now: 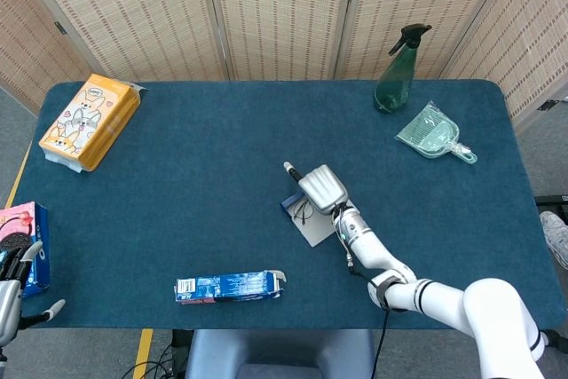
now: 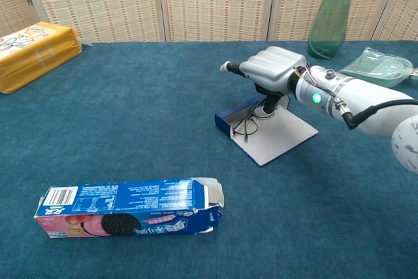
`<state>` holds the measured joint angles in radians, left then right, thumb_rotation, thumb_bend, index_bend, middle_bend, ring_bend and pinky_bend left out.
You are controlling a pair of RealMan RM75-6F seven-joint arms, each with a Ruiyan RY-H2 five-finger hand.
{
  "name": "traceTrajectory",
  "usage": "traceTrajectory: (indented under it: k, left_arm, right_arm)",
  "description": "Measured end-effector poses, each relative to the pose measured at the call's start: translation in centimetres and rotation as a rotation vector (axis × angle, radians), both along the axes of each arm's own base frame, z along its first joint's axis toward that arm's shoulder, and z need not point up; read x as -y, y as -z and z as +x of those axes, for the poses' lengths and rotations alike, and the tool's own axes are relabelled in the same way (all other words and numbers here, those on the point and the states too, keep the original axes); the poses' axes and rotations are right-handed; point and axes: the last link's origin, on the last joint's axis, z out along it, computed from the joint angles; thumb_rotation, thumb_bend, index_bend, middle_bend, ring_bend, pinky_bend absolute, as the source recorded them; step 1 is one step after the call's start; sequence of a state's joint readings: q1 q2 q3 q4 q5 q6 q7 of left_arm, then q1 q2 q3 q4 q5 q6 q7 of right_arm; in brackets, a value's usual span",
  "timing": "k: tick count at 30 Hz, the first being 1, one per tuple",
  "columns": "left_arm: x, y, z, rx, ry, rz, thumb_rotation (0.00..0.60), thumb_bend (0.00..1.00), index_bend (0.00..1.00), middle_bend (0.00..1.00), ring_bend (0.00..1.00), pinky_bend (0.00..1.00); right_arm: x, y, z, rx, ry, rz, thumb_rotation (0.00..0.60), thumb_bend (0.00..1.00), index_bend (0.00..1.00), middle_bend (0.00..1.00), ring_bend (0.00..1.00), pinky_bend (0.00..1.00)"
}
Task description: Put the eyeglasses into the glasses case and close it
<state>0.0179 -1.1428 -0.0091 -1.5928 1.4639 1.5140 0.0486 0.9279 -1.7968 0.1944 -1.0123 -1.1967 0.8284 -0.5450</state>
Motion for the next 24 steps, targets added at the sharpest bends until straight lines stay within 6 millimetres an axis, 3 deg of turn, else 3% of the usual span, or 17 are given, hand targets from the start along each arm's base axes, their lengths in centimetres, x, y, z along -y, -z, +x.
traceTrajectory:
  k: [24]
  left_arm:
    - [0.6,-0.4,-0.5,-0.001,-0.024,0.01,0.6,0.16,0.09,0.14,0.11,0.28]
  right_arm:
    - [0.7,2.9,1.7,-0.02,0.008,0.006,0.6,0.27,0.04,0.98,1.0,1.0]
